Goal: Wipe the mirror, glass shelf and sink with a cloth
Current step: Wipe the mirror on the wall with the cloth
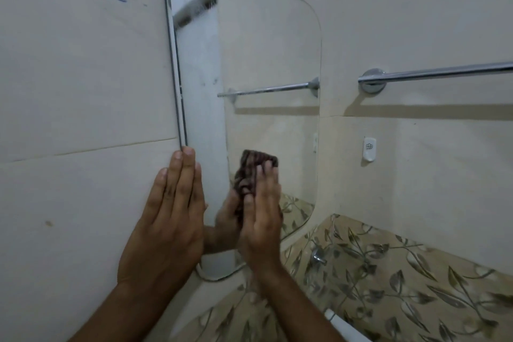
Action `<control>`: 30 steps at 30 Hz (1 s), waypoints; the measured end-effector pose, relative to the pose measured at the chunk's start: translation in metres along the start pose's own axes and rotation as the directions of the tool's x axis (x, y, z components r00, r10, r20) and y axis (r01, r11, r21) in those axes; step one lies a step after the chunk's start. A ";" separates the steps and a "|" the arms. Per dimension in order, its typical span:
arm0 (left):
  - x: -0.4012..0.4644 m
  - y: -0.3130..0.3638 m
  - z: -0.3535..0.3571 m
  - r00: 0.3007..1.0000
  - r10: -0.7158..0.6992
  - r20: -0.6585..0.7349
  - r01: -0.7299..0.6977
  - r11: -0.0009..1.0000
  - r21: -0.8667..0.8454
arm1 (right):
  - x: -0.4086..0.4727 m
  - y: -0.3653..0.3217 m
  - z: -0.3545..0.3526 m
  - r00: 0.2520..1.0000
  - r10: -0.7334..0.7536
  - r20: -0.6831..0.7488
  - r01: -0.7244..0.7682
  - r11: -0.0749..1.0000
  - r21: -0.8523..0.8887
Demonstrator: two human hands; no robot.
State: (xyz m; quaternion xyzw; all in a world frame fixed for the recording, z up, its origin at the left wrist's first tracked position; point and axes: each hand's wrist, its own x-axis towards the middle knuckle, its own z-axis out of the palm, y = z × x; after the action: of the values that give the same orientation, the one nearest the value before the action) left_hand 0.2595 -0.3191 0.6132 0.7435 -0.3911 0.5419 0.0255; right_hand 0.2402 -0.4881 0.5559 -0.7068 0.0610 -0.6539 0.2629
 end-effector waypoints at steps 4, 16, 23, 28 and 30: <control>0.000 -0.001 0.002 1.000 0.002 -0.003 -0.002 1.000 0.028 | 0.034 0.042 -0.009 0.986 0.111 -0.123 -0.118 0.992 -0.050; 0.002 -0.002 0.008 0.999 0.000 -0.049 0.003 0.999 0.053 | 0.094 0.107 -0.037 0.871 0.434 -0.232 -0.453 0.891 -0.036; 0.002 -0.002 0.006 0.998 0.005 -0.055 -0.005 1.000 -0.005 | 0.062 0.028 -0.011 0.951 0.244 -0.190 -0.252 0.967 -0.023; 0.003 -0.003 0.002 0.998 -0.006 -0.068 -0.004 0.990 -0.143 | 0.033 -0.030 0.008 0.994 0.053 -0.098 -0.050 0.998 0.025; 0.004 -0.004 0.000 0.996 -0.024 -0.091 0.001 0.972 -0.237 | 0.018 -0.054 0.014 0.999 -0.020 -0.031 0.021 0.999 0.039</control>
State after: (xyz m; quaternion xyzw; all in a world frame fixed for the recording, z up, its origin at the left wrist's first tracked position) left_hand 0.2620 -0.3190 0.6182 0.7115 -0.4465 0.5254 0.1354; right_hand 0.2425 -0.4451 0.5965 -0.6919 0.0450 -0.6684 0.2692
